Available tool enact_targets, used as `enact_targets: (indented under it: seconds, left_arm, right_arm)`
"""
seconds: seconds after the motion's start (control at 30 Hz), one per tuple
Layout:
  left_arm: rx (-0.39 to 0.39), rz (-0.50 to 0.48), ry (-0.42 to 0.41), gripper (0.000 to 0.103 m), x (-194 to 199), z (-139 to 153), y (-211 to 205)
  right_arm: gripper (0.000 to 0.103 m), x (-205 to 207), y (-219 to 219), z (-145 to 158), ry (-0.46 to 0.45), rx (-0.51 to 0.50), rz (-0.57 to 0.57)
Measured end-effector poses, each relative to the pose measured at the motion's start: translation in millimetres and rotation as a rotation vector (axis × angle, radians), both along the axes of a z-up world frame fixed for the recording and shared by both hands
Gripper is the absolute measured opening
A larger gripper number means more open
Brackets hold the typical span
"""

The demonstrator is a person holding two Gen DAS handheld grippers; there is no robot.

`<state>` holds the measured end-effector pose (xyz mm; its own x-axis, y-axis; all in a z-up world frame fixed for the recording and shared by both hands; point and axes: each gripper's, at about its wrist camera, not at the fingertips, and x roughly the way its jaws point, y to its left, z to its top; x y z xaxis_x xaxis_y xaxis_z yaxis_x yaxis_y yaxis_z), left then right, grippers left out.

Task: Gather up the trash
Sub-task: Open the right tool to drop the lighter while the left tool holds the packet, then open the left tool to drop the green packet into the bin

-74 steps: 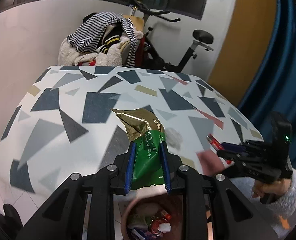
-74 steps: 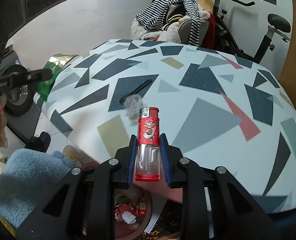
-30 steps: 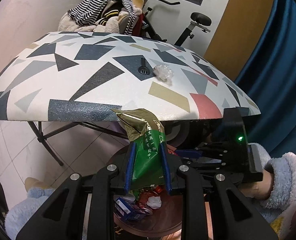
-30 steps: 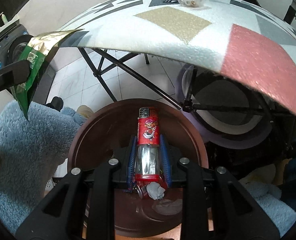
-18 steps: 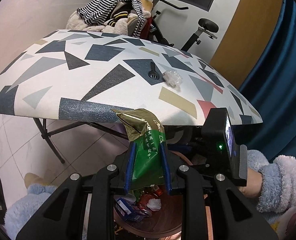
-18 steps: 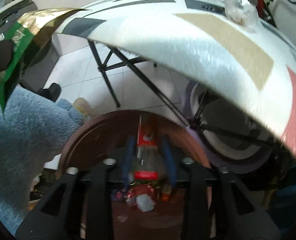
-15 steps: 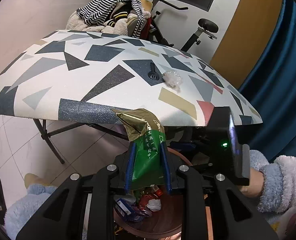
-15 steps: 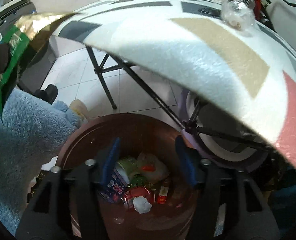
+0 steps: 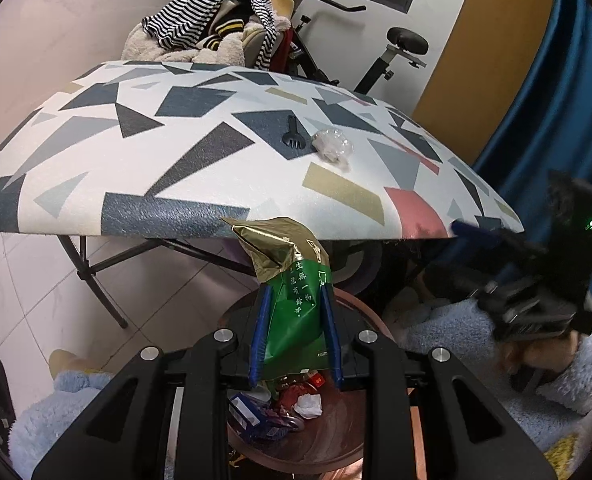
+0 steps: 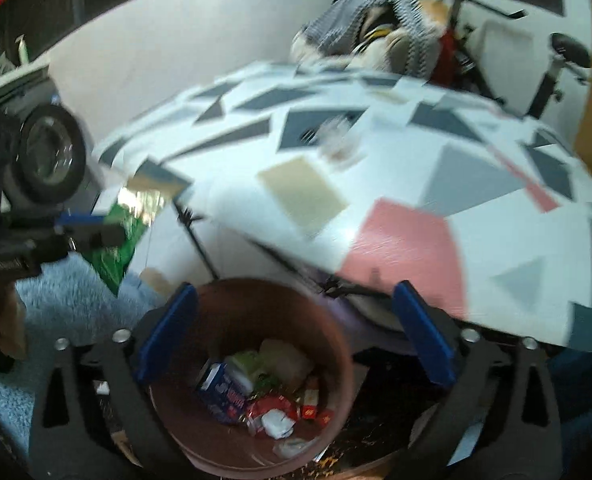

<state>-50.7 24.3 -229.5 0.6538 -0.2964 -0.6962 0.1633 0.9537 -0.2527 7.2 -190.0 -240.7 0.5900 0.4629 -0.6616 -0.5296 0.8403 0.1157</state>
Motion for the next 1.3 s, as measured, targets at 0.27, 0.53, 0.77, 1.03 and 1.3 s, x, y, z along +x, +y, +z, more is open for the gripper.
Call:
enact_targets:
  seconds: [0.27,0.53,0.77,1.03,1.3]
  left_arm:
    - [0.031,-0.026,0.04,0.025,3.3,-11.4,-10.7]
    - [0.071,-0.045,0.08,0.025,10.8,-23.7,-19.5]
    - [0.068,-0.04,0.097,0.025,12.6,-27.3,-19.2]
    - [0.075,-0.027,0.094,0.05,13.2,-25.8,-17.6]
    - [0.087,0.013,0.073,0.082,13.6,-20.0,-11.8]
  right_arm:
    - [0.097,4.6,-33.5,5.0,0.0,0.045,-0.138]
    - [0.097,9.1,-39.2,0.4,0.026,0.043,-0.148]
    - [0.097,7.3,-30.4,-4.5,0.027,0.016,-0.114]
    - [0.097,5.7,-22.9,-7.0,0.027,0.0,-0.104]
    - [0.097,6.4,-15.5,-8.6,0.02,-0.042,-0.104]
